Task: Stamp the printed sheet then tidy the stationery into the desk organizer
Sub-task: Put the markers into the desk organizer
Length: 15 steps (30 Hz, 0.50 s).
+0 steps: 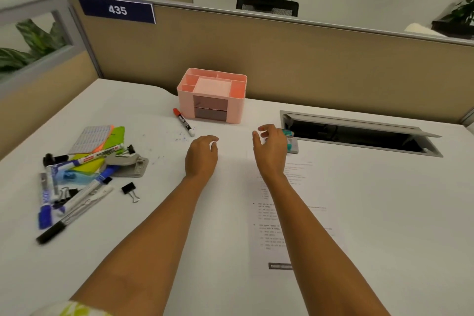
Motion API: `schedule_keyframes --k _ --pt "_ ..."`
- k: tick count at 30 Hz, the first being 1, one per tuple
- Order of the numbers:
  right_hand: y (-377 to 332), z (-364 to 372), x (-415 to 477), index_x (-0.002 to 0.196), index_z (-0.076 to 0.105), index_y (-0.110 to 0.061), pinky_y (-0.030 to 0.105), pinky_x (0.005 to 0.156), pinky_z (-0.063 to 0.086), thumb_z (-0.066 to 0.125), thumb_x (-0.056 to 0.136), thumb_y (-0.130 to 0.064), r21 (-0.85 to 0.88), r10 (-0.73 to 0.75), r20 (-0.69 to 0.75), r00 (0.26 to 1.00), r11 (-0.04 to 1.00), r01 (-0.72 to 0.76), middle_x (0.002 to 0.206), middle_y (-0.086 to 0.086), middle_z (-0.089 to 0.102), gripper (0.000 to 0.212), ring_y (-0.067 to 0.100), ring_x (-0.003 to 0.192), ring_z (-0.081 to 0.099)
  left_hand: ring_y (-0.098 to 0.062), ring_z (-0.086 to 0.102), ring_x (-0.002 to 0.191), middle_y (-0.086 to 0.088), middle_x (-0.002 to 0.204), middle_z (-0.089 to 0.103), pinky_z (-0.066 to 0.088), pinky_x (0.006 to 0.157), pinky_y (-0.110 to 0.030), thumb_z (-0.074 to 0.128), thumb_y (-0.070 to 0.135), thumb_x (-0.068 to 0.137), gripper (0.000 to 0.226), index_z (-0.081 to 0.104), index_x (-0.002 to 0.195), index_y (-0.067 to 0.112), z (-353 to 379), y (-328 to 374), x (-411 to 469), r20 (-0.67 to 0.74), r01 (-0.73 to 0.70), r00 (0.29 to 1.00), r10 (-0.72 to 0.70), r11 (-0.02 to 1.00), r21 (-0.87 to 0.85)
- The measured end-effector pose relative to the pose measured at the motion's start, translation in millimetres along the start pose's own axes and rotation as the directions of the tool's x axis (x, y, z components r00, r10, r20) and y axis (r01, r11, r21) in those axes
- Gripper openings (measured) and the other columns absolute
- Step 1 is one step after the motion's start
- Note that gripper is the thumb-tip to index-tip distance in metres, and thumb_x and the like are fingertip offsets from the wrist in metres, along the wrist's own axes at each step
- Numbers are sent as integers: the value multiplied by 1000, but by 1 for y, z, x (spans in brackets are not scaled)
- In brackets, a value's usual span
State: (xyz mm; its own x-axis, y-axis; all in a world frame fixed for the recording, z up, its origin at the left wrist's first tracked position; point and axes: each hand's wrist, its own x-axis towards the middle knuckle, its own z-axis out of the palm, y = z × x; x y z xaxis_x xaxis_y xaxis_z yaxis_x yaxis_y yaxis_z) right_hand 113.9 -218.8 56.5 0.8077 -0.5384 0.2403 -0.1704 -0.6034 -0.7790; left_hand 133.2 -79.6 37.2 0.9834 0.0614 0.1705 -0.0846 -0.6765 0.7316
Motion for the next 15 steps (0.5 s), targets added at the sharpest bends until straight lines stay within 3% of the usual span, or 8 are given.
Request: schedule_keyframes --k 9,15 --pt "-60 68 -20 117 58 -13 29 91 47 58 91 -23 -35 -69 83 994 997 72 117 9 61 28 21 106 58 -28 58 113 -14 125 61 48 91 -35 47 5 93 29 63 117 8 -83 -60 40 -46 43 998 -38 993 110" --pt "-92 127 -21 117 58 -12 27 92 47 60 90 -19 -97 -68 210 975 991 90 119 8 60 28 21 107 58 -32 58 110 -16 124 60 48 89 -37 47 2 92 31 60 120 7 -126 -111 64 -23 91 996 -88 983 157"
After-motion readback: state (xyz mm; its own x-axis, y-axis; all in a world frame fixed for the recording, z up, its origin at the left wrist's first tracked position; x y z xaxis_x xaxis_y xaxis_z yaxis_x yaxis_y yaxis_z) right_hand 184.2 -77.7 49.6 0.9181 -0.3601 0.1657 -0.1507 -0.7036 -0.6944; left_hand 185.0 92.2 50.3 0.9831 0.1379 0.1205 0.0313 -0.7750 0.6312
